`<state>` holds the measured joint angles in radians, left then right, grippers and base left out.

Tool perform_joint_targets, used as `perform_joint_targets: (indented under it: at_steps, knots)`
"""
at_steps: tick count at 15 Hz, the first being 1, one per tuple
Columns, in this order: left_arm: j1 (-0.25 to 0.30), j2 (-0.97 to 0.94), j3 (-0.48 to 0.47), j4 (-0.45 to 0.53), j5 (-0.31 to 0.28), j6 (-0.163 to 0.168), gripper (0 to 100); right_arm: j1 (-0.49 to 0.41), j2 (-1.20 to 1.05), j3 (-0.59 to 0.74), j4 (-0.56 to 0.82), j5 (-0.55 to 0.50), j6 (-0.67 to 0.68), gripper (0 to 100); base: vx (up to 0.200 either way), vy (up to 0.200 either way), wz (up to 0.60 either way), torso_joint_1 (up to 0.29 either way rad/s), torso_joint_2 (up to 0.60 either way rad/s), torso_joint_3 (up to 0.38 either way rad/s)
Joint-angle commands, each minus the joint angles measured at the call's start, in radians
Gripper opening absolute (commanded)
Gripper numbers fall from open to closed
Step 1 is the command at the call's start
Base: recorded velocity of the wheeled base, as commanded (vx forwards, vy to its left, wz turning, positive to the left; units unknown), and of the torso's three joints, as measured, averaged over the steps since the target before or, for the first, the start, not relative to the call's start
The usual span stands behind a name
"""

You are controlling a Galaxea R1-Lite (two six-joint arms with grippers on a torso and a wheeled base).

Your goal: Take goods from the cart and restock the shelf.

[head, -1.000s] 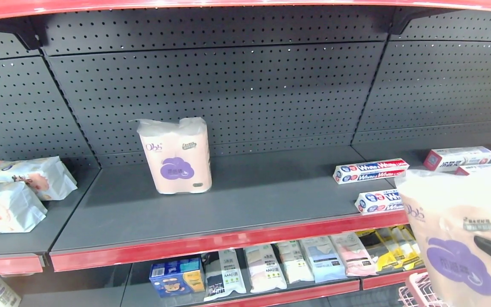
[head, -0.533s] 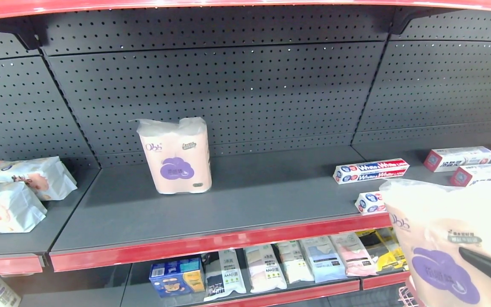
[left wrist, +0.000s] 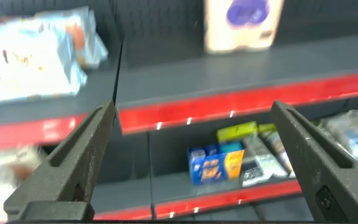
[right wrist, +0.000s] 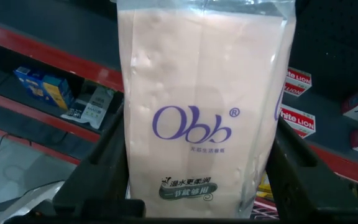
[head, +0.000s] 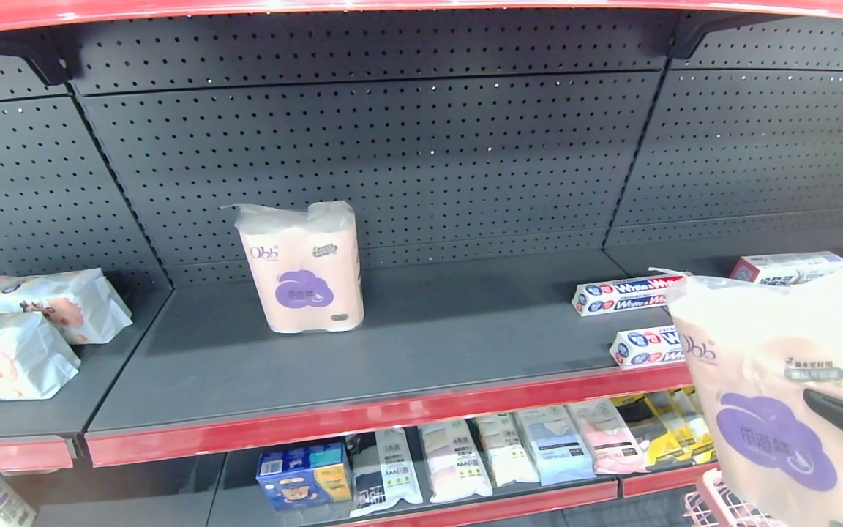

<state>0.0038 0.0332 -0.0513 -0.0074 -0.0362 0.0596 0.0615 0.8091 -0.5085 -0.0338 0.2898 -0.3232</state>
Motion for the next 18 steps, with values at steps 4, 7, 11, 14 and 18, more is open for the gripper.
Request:
perform_joint_targets:
  at_steps: [4,7,11,14,18]
  knots:
    - [-0.027,0.534,-0.309,-0.020,0.019,-0.115,100,0.006,-0.019,0.013,-0.005,-0.001,0.009,0,0.000,0.000,0.00,0.000,0.00,0.000]
    - [0.056,0.752,-0.311,-0.143,0.098,-0.112,100,0.001,-0.024,0.008,-0.009,-0.003,0.018,0,0.000,0.000,0.00,0.000,0.00,0.000]
    - [0.252,1.191,-0.294,-0.638,0.022,-0.010,100,-0.002,-0.013,0.001,-0.012,-0.003,0.035,0,0.000,0.000,0.00,0.000,0.00,0.000]
    - [0.260,1.294,-0.305,-0.648,-0.278,-0.004,100,-0.002,-0.008,0.001,-0.012,-0.004,0.055,0,0.000,0.000,0.00,0.000,0.00,0.000]
    - [0.277,1.622,-0.403,-0.928,-0.458,0.036,100,-0.003,0.024,-0.002,-0.014,-0.004,0.059,0,0.000,0.000,0.00,0.000,0.00,0.000]
